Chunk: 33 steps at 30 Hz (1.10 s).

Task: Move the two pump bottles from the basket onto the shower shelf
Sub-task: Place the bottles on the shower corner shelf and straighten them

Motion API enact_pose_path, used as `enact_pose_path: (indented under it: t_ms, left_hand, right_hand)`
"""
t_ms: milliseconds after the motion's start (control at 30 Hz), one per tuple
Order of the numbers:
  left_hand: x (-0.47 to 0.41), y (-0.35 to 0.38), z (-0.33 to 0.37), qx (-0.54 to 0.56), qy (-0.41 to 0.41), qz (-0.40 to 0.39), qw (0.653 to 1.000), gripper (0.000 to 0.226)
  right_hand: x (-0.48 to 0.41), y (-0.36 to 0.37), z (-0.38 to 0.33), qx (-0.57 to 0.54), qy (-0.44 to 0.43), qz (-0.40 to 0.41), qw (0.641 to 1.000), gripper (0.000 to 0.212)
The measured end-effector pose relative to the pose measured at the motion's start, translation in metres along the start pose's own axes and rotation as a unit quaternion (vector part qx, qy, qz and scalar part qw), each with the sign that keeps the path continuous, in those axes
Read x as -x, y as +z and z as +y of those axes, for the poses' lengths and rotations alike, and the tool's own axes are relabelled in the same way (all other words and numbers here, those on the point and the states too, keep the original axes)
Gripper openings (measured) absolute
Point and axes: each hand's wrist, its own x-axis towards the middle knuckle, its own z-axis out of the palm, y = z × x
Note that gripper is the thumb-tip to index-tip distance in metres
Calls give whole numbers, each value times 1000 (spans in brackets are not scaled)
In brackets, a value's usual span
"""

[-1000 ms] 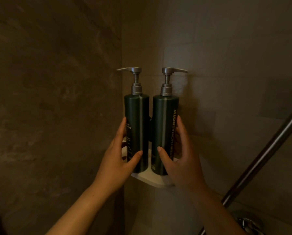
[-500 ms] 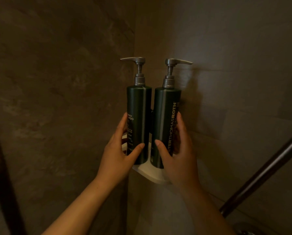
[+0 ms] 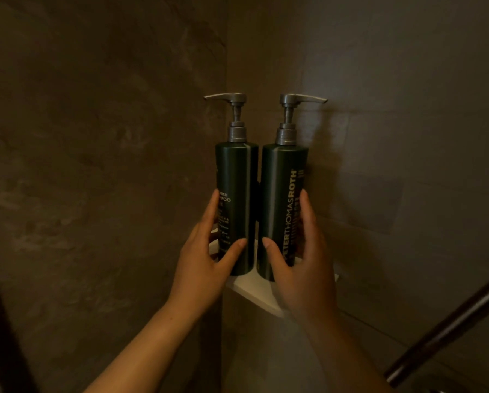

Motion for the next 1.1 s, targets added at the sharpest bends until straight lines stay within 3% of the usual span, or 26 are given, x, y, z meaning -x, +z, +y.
enact_pose_path:
  t_ms: [233, 533, 733, 1100]
  left_hand:
    - [-9, -10, -10, 35, 10, -48, 998, 83]
    - [-14, -6, -20, 22, 29, -42, 998, 87]
    - [-18, -8, -23, 94, 24, -72, 993, 83]
    - [-16, -14, -23, 67, 25, -41, 997, 81]
  right_hand:
    - [2, 4, -2, -15, 52, -6, 999, 86]
    - [2, 12, -6, 44, 59, 25, 997, 88]
    - [1, 7, -5, -4, 83, 7, 997, 85]
    - [2, 7, -12, 23, 82, 28, 996, 83]
